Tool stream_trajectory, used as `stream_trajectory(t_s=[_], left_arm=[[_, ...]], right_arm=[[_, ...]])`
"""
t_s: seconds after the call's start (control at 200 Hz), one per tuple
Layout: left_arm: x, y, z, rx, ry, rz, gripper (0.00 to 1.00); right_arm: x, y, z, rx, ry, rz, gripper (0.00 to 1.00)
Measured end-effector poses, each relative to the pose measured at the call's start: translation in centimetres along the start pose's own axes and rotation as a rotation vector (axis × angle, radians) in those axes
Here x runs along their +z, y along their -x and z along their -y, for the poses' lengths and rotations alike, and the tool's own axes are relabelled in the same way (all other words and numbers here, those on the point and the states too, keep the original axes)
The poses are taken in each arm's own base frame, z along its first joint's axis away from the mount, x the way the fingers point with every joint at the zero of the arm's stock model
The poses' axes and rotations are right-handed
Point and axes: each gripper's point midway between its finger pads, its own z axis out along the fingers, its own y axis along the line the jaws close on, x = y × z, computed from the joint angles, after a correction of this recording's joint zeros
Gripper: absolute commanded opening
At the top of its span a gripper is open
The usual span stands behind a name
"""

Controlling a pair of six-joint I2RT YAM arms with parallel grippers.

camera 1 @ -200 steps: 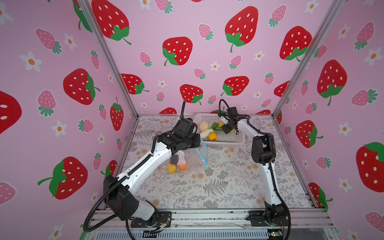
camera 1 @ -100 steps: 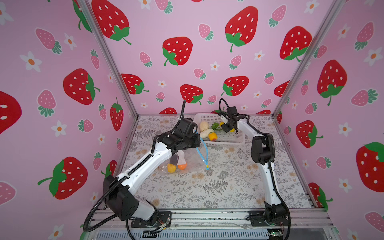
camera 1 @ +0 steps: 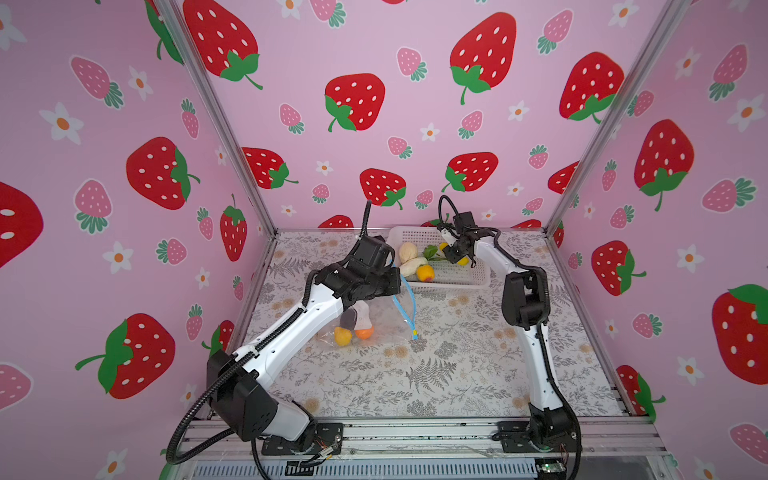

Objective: Place the food in the zip-top bag and seal the zipper
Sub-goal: 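Close the right gripper on the yellow long fruit and lift it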

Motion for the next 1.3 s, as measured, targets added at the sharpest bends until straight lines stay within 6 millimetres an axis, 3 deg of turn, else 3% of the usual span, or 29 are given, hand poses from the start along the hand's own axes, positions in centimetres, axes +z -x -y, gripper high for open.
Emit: stream_trajectory(t_s=[0.44,0.76,1.045,1.295], left_arm=[[0.0,0.0,0.0,0.000,-0.001,0.002,0.00],[-0.1,0.2,0.1,0.000,-0.004,0.007,0.00],[0.0,0.1,0.1,-0.001,-0.007,0.010,0.00],[-0.4,0.4,0.3,-0.003,-0.018,0.027,0.00]], right_arm=[[-0.4,0.3,0.2,0.027,-0.006,0.007,0.49],[-3.3,2.7,1.4,0.052,-0.021,0.076,0.47],[-8.8,6.3,1.2,0.094,0.049,0.204,0.44],[-15.6,6.5,-1.8,0.166,0.200,0.316,0.42]])
